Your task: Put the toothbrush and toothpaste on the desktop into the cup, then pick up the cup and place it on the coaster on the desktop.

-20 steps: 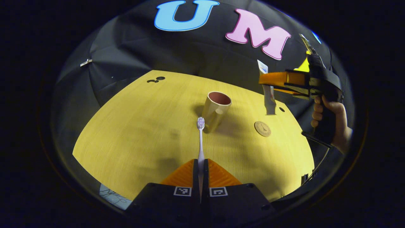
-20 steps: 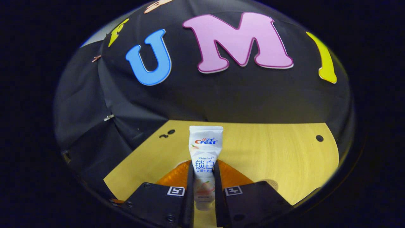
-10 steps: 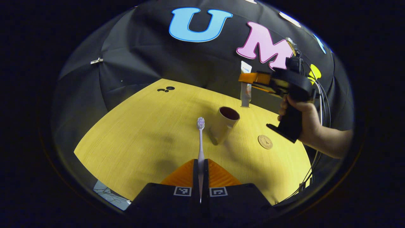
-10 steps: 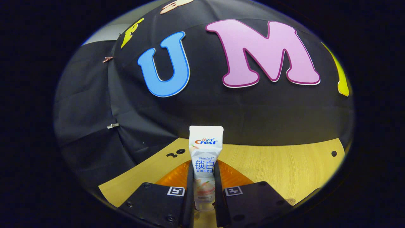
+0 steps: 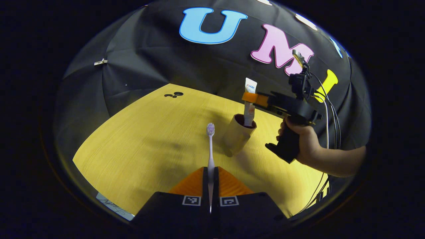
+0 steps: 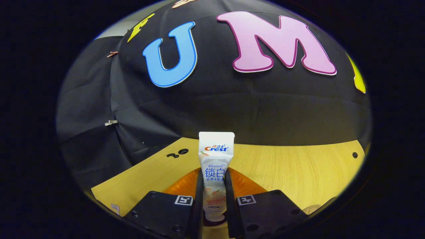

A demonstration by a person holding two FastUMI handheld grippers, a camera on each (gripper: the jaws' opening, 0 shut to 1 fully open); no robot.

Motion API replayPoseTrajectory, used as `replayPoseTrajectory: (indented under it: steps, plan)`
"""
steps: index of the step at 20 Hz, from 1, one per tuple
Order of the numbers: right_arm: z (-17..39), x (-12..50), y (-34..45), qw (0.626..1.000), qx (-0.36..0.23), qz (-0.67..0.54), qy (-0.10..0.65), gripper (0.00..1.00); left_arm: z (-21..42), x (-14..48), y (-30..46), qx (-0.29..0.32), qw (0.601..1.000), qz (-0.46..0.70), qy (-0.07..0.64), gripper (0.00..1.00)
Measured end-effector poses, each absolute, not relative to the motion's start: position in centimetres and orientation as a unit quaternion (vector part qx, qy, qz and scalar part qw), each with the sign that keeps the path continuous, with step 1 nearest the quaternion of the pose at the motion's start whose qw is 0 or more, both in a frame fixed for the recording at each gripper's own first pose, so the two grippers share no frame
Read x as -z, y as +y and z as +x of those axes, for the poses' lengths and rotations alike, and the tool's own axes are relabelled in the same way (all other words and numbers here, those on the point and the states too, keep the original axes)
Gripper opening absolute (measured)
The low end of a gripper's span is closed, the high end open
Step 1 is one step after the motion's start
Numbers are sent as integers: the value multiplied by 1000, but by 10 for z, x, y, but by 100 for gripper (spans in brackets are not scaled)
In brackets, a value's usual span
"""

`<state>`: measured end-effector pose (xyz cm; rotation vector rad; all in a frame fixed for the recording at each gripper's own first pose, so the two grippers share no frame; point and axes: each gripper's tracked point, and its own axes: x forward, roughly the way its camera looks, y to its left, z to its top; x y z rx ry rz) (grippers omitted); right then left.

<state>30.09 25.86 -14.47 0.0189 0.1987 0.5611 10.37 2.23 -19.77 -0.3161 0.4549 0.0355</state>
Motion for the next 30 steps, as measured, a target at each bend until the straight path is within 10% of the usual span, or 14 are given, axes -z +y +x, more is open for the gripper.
replayPoseTrajectory:
  steps: [5,9,30]
  plan:
    - [286,170,265,950,-292,-8,113,34,104,199,23,-19,961,-159,224,6]
    - [274,167,250,952,-285,5,113,100,105,190,19,-15,966,-144,216,7]
    - [212,157,105,962,-224,19,156,98,248,56,-6,36,987,-158,18,6]
